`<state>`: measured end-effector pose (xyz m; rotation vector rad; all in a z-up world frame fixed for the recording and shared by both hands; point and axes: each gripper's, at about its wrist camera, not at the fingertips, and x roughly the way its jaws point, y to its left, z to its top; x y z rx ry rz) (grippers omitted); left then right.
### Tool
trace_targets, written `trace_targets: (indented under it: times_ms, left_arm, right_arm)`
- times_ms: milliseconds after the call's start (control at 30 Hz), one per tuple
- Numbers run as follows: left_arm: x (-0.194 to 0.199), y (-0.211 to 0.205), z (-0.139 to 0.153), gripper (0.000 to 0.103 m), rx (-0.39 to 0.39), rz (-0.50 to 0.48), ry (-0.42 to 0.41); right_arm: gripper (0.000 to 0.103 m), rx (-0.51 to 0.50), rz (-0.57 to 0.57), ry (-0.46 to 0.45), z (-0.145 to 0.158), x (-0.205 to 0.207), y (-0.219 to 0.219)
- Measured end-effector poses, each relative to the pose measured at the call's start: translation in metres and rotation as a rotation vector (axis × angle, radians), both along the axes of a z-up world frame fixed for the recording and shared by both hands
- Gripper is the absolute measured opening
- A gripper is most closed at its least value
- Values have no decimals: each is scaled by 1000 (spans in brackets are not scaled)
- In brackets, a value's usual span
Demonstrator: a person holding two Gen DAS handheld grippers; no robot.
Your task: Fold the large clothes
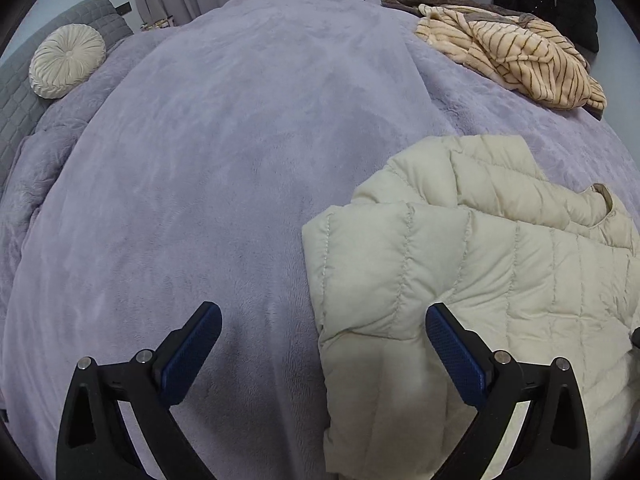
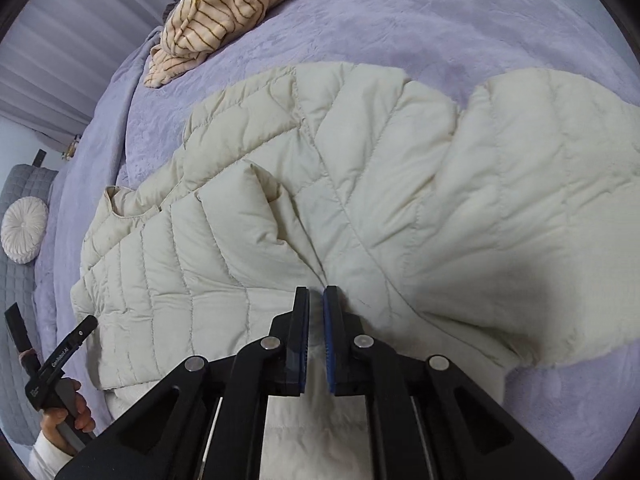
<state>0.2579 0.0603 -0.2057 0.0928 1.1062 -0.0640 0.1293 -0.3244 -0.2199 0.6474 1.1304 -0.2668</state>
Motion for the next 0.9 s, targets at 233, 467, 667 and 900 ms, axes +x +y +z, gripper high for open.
trace_targets:
  times_ms: [233, 467, 667, 900]
  left_arm:
    - [-37, -23, 39, 103, 26, -22, -2]
    - [-90, -70, 58, 103, 12, -87, 5]
    - [-125, -112, 62, 103, -19, -152, 60]
    - [-156, -172, 56, 103, 44, -231, 98]
  right_arm:
    - [48, 78, -11, -11, 26, -49, -7]
    - [55, 124, -45, 2, 43, -95, -5]
    - [74, 163, -102, -5, 51, -139, -18]
    - [89, 218, -232, -25, 48, -188, -61]
